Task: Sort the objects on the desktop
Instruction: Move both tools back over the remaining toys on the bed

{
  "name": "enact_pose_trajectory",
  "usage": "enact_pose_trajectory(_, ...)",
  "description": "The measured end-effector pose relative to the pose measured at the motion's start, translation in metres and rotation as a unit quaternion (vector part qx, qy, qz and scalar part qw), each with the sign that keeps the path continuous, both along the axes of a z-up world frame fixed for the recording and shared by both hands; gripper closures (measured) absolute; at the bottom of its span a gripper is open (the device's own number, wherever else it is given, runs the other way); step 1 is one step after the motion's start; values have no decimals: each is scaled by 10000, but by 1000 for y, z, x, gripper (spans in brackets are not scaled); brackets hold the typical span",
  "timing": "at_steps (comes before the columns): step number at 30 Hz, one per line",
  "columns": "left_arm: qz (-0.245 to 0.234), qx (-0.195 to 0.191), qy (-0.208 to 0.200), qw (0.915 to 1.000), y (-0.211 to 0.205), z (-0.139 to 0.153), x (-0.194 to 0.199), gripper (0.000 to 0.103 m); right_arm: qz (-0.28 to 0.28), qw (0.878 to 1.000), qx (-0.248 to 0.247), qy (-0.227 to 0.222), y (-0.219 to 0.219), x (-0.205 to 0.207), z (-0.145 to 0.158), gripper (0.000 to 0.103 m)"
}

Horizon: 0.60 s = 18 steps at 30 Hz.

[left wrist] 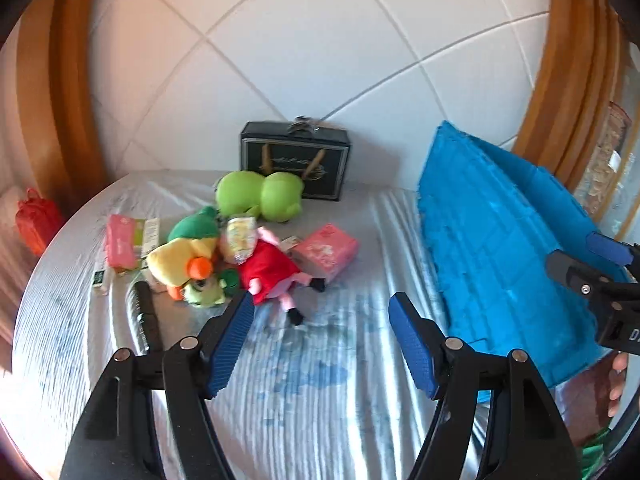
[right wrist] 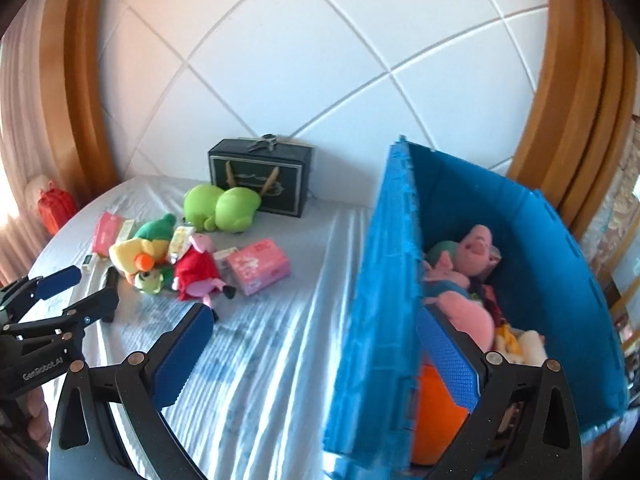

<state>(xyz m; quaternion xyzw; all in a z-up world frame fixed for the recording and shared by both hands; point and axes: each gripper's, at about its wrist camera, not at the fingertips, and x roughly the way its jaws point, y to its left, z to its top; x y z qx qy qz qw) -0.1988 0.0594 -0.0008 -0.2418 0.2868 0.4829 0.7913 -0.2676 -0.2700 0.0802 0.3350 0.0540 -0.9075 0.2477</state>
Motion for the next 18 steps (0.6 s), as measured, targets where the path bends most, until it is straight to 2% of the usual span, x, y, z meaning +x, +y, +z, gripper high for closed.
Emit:
enact_pose_trajectory(4, 406, -347, 343, 9980, 30, -32, -47, 34, 503, 9983, -18, -288, -62, -4, -17, 0)
enact_pose_trajectory(7, 751, -659, 442, 9940, 51, -57, -85, 34, 769, 9956, 111, -519, -108, -8, -37, 0)
enact_pose_trajectory(12, 1358, -1119, 637, 9823, 83, -100, -145, 34, 1155, 9882, 183, -984, -178, -18, -76, 0)
enact_pose_trajectory(14, 1525, -1281, 687, 9775, 95, -118, -163, 34, 1201, 9864, 23, -1119, -200, -25, -87, 0)
enact_pose_trajectory(16, 1747, -1459, 665, 9715, 108, -137, -178, 34, 1449, 9796, -219, -1372, -222, -32, -97, 0)
enact_pose_trajectory(18, 1856, -1577, 623, 9679, 122, -152, -188, 34, 1605, 9742, -47, -1587, -250, -38, -112, 0)
